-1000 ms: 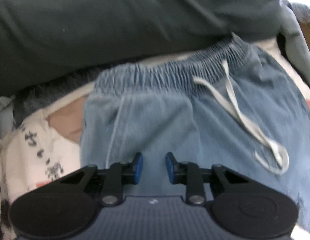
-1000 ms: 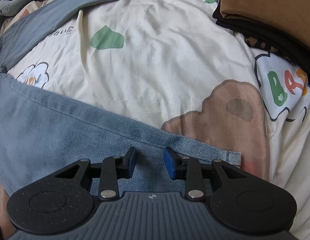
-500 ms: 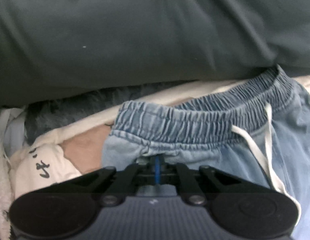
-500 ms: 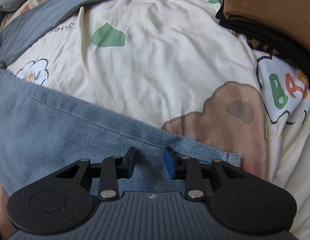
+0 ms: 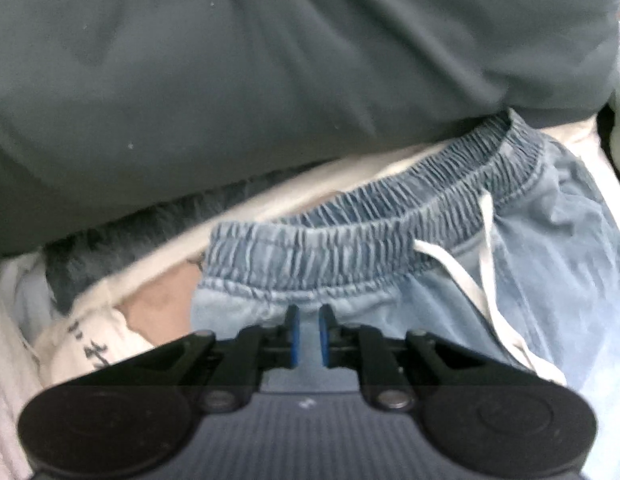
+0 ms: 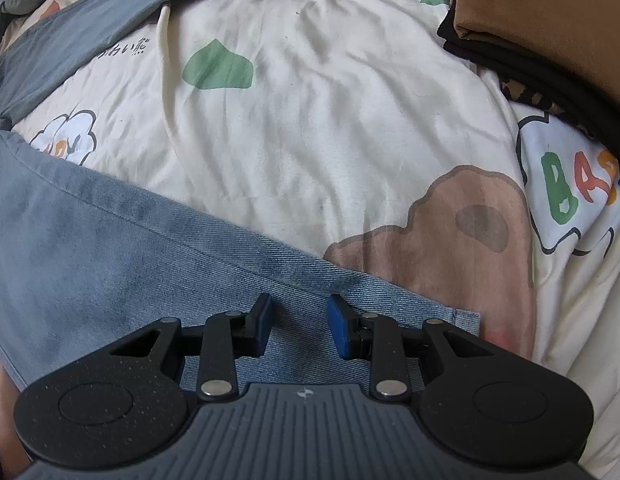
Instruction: Fold clothes
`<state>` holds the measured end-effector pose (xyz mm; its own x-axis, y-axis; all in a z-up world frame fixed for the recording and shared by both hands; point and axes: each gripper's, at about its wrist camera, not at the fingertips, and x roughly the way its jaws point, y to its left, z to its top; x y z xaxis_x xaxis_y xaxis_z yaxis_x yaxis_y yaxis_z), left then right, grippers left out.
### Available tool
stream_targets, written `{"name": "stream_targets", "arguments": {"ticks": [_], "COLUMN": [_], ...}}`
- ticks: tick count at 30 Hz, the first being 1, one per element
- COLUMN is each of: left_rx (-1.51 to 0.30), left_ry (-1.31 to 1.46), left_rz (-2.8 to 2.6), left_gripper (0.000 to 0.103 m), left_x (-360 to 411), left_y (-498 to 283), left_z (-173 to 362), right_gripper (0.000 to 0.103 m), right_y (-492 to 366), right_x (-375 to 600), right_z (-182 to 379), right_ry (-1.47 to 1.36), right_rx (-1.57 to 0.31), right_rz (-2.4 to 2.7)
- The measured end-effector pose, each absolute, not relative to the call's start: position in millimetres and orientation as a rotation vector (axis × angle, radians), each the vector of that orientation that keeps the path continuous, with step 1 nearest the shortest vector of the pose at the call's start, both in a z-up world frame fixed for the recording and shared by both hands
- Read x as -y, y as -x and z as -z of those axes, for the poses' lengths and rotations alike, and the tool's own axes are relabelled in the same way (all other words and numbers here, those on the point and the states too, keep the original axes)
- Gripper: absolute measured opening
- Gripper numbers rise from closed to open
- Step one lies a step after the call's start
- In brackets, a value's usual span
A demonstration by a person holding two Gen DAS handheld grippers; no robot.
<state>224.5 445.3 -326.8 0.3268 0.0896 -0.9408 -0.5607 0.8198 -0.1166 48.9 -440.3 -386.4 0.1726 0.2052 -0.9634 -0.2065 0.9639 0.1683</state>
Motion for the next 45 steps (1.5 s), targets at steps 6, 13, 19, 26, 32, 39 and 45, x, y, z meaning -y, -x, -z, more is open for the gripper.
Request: {"name": "stream_targets", "arguments": {"ticks": [6,13,19,26,32,39,45], "left_rx": [-1.231,-1.372,-1.434,-1.346,-1.259,-1.194,-1.166], "left_ry": [0.37,0.294,0.213,0.268,0.366,0.455,0.438], "left_rz": [-0.437,-0.386,-0.254,-0.162,-0.146,-0.218,-0.323], "left_gripper": [0.003,0.015,0.041,0.041,0.041,0.038,0.026], "left_x": [-454.7,-444.2,-406.6,-371.0,-341.0,-326.6,-325.2], "left_y": [-241.1,-250.8,-253.8,-309.9,-356.5,-389.9,-412.4], "left_z": [352.2,340.3,304.9,272.8,267.6,296.3,323.4], "right_gripper": [0.036,0.039,0.039,0.039,0.039,0.04,0.04], "right_y": [-52.5,-69.8,-97.1,-155.6,-221.7,-290.8,-334.4], "right_x": [441.2,431.9,413.7,395.7,372.6,337.5,301.6], "right_z": [386.2,384.5,357.7,325.8,312.0,307.8,319.2], "right_ry": [0.012,0.041,0.113,0.078,0.049,0.087,0.143], "right_rx": [-1.384,-1.475,-1.499,-1.387,-1.261,-1.118,-1.073], "right_rz": [-0.316,-0.336,-0.382,-0.347,-0.345,-0.379,-0.416]}}
